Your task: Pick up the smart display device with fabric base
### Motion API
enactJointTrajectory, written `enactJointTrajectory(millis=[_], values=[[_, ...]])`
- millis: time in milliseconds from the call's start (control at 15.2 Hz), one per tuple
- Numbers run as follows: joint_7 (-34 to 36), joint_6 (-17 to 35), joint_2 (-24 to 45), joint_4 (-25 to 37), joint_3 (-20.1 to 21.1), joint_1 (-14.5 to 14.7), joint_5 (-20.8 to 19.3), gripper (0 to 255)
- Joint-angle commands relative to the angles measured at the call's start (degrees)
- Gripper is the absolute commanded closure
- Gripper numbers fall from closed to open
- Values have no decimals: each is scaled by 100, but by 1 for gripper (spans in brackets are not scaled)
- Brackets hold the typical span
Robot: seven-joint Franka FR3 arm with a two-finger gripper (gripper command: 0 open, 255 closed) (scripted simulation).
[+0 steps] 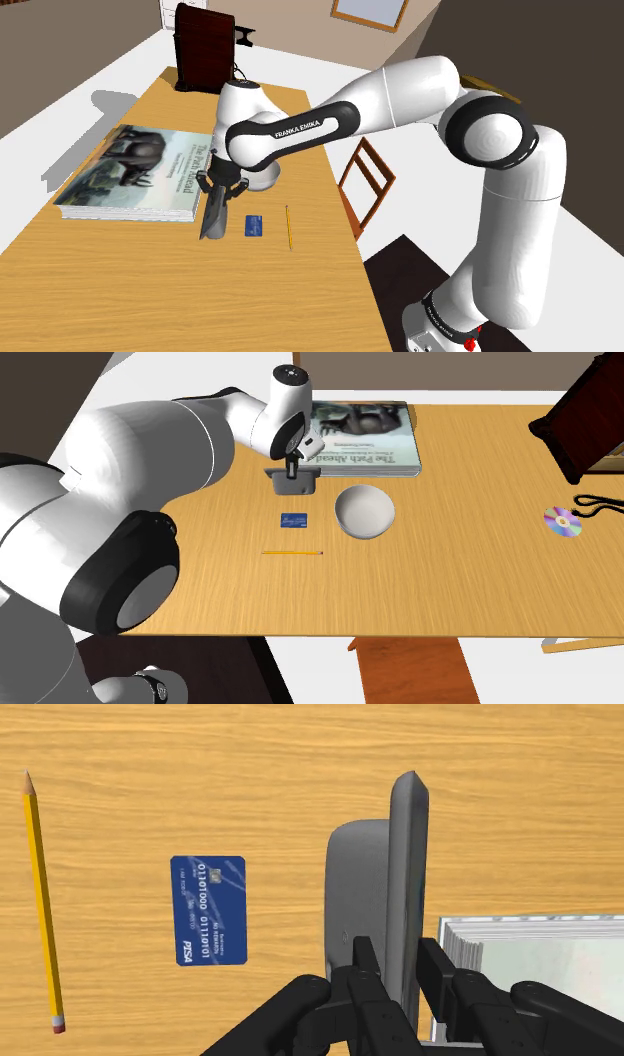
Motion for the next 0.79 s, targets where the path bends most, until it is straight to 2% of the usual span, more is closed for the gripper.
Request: enactJointTrajectory(millis=[0,726], values=[[-15,-113,-94,26,19,-23,31,255],[-30,-685,-407,298,81,-65,134,255]])
